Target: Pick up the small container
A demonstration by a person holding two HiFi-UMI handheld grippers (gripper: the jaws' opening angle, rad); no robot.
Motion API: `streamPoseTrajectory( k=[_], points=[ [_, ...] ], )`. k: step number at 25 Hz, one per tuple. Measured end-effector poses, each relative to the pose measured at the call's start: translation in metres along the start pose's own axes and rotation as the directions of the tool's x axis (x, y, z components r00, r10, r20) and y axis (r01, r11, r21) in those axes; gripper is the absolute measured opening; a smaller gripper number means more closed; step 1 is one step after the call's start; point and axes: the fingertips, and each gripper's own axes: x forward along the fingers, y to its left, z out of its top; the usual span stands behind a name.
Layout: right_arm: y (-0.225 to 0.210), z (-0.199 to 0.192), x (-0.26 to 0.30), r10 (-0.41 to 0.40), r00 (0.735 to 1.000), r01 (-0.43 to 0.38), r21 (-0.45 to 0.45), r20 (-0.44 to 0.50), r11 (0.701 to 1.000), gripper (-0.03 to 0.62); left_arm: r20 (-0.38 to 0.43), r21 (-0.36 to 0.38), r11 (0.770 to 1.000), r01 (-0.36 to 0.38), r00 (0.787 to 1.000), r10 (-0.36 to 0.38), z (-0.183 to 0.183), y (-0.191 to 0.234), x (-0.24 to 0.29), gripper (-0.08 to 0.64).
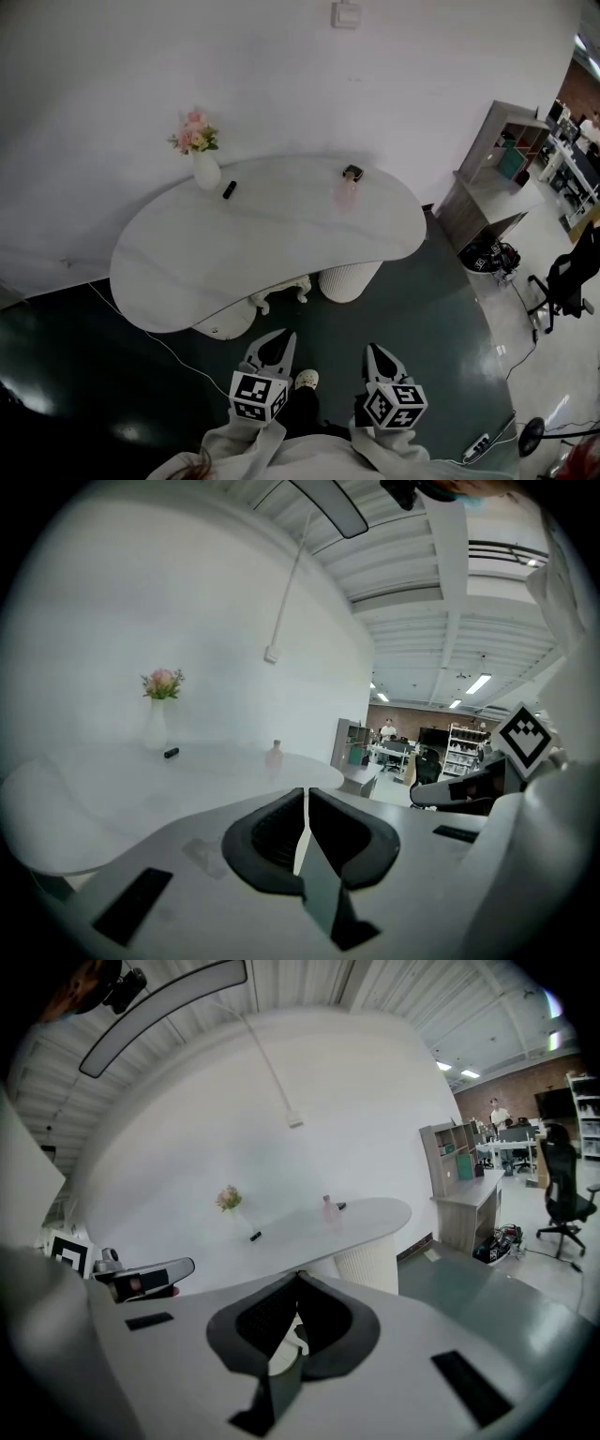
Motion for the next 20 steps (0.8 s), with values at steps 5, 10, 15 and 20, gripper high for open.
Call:
streamPoseTrajectory(
  k=[5, 10, 15, 20],
  points=[
    [-0.001, 0.013, 0.027, 0.001, 1.000, -0.001, 0.002, 0.001, 1.000, 0.051, -0.005, 0.014, 1.000, 0.001, 1.000, -0.001, 0.007, 0.018, 0.025, 0.028],
    [-0.004, 0.030, 0.051, -0.007, 1.000, 0.007, -0.003, 0.021, 1.000, 0.051, 0.002, 0.023, 1.000, 0.020, 1.000, -0.021, 0.017, 0.033, 0.049, 0.028],
    [-0.006, 0.034, 0.071, -0.028, 0.999, 0.028, 0.005, 0.029, 1.000, 0.051, -0.010, 0.032, 0.997, 0.076, 0.997, -0.076, 0.017, 0.040, 0.070, 0.029],
    [-0.007, 0.032, 0.072, -0.053, 0.999, 0.053, 0.018, 0.000, 0.998, 0.051, -0.044, 0.002, 0.994, 0.110, 0.993, -0.109, 0.007, 0.038, 0.073, 0.028]
  ],
)
